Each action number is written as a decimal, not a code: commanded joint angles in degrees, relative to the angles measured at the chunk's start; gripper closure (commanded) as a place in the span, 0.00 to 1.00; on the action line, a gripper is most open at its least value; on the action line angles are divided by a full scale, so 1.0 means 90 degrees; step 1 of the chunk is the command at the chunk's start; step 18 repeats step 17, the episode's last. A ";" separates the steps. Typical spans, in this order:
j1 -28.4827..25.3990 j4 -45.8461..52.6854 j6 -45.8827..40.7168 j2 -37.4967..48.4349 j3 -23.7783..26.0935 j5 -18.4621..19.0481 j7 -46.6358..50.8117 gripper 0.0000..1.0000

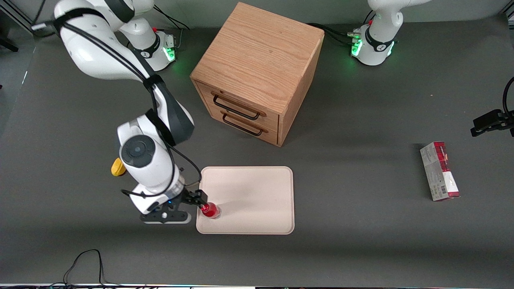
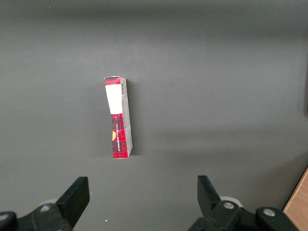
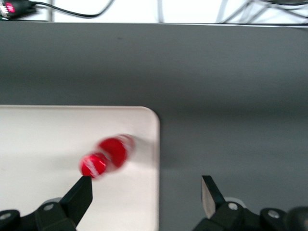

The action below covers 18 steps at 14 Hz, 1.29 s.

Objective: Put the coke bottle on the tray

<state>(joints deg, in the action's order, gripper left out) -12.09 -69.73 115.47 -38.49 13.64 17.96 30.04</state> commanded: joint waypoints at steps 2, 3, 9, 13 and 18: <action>-0.0218 -0.1265 -0.0533 0.1549 -0.0917 -0.0694 -0.0707 0.00; -0.0219 -0.1343 -0.0797 0.1822 -0.1123 -0.0919 -0.1020 0.00; 0.0112 -0.3294 -0.1941 0.4312 -0.2168 -0.1798 -0.2653 0.00; 0.0113 -0.3258 -0.2547 0.4813 -0.2736 -0.2259 -0.3162 0.00; 0.0103 -0.3160 -0.2577 0.4823 -0.2717 -0.2191 -0.3094 0.00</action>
